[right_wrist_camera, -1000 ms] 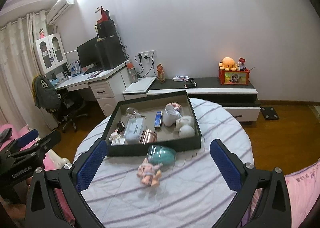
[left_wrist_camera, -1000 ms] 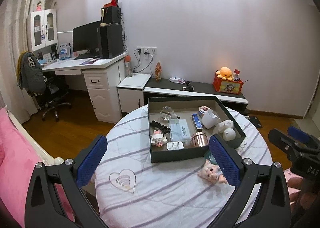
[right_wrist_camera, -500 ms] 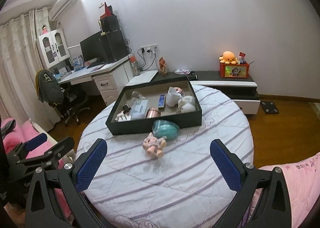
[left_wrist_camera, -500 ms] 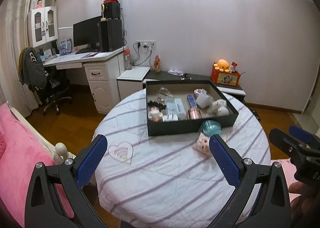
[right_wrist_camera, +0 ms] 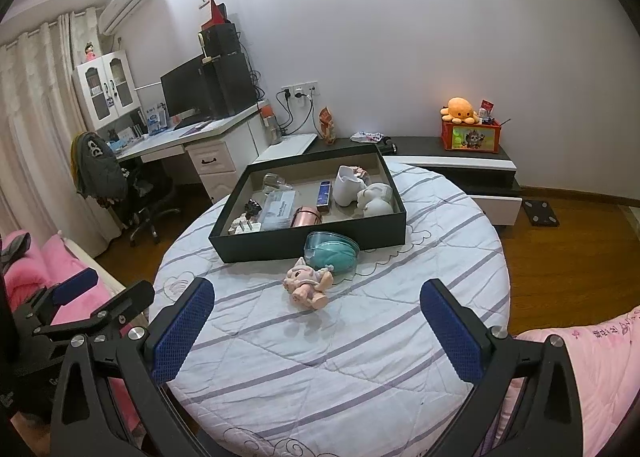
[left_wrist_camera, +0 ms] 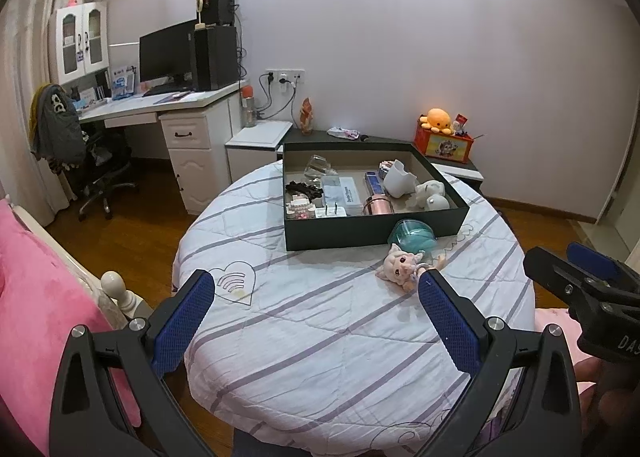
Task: Organize rigid objects
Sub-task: 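Withdraw both tools from the box toward the doll and teal case, then grasp the doll figure with the left gripper while the right grasps the teal brush case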
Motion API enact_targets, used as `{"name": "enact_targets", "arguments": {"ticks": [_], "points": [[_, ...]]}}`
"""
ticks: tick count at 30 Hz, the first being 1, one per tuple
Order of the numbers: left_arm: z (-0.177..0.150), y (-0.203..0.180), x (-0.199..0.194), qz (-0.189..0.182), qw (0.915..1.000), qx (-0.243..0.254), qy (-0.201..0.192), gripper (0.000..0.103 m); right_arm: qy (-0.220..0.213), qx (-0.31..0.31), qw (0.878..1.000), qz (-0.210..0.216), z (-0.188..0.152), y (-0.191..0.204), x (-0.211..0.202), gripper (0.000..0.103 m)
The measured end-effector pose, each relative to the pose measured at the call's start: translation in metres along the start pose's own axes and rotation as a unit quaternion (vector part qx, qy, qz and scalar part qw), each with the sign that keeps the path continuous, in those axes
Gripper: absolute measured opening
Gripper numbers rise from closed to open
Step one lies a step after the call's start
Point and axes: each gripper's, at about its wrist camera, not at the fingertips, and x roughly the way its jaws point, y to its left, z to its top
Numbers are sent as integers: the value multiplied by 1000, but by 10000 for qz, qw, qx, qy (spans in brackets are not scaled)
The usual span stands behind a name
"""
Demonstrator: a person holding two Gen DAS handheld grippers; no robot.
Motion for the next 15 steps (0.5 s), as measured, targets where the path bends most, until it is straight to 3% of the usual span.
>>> {"name": "enact_targets", "arguments": {"ticks": [15], "points": [[-11,-38,60,-338,9976,206,559,103,377,315,9988,-67,1,-41,46,103]]}}
